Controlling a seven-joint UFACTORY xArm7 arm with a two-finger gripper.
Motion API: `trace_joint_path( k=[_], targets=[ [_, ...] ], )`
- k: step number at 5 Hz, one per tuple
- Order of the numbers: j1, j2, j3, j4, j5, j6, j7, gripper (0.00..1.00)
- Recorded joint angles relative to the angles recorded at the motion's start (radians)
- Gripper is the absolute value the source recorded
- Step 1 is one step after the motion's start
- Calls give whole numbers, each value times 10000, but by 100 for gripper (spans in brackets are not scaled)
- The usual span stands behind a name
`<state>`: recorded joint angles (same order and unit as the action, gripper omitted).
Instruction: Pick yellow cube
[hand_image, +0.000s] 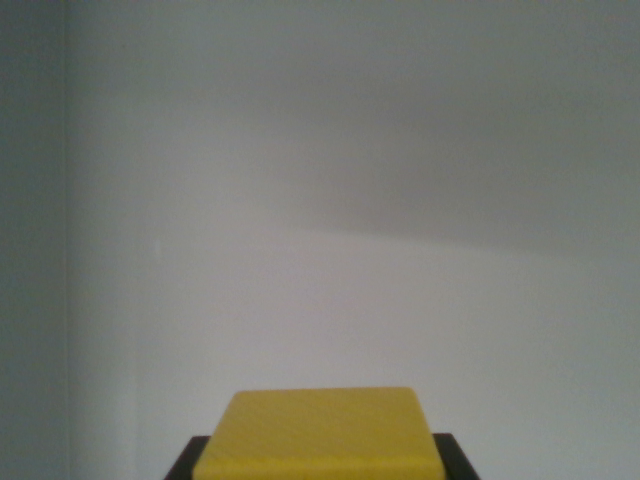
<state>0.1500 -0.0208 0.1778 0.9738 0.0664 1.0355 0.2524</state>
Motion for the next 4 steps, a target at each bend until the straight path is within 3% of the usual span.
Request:
trace_joint_path(
  k=[1,2,3,4],
  targets=[
    [-8,-174,-10,302,19,474,-1,100],
    [-8,-174,-10,302,19,474,-1,100],
    [-16,-340,-20,591,37,927,-3,100],
    [-16,-340,-20,591,37,927,-3,100]
  ],
)
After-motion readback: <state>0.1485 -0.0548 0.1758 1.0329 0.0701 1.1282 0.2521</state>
